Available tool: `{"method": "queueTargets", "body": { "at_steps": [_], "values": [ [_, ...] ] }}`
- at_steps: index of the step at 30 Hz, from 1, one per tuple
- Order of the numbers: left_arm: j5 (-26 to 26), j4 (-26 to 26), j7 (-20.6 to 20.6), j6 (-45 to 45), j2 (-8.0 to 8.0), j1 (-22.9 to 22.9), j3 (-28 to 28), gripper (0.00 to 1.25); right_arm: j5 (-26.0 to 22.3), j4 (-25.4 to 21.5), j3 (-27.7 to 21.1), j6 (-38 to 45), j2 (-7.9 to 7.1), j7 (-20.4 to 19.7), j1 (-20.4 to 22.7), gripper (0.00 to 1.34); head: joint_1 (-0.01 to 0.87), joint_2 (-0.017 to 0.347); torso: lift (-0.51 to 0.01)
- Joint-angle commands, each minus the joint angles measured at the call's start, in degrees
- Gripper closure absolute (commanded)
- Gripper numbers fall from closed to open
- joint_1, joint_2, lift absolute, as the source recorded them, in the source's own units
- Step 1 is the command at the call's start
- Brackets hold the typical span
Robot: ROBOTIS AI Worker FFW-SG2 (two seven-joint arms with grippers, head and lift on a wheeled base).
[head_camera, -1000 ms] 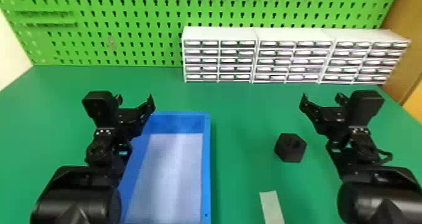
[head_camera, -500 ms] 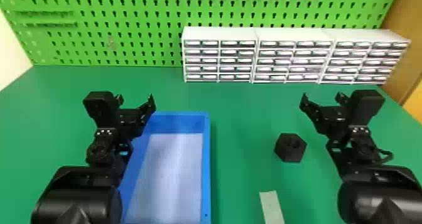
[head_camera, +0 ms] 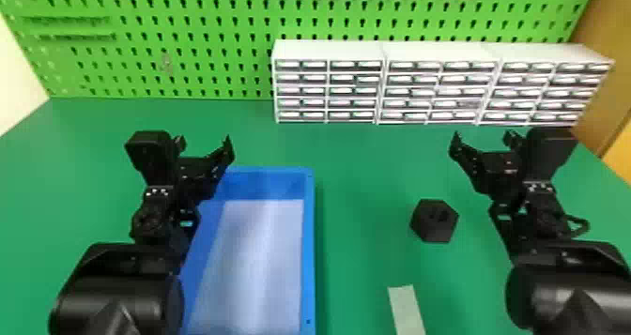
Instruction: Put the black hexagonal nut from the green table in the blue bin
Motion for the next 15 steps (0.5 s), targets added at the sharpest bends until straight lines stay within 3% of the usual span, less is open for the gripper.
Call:
{"method": "queueTargets", "body": {
  "at_steps": [1,15],
  "values": [
    [-0.01,0.00,0.00,-0.01,0.00,0.06,0.20,0.38,0.36,0.06,0.05,0.00,0.15,0.00,0.03,0.30,0.686,0.051,-0.096],
    [-0.27,0.00,0.00,-0.01,0.00,0.41,0.29,0.38,0.36,0.24,0.05,1.14,0.59,0.00,0.91,0.30,0.686,0.051,-0.096]
  ]
}}
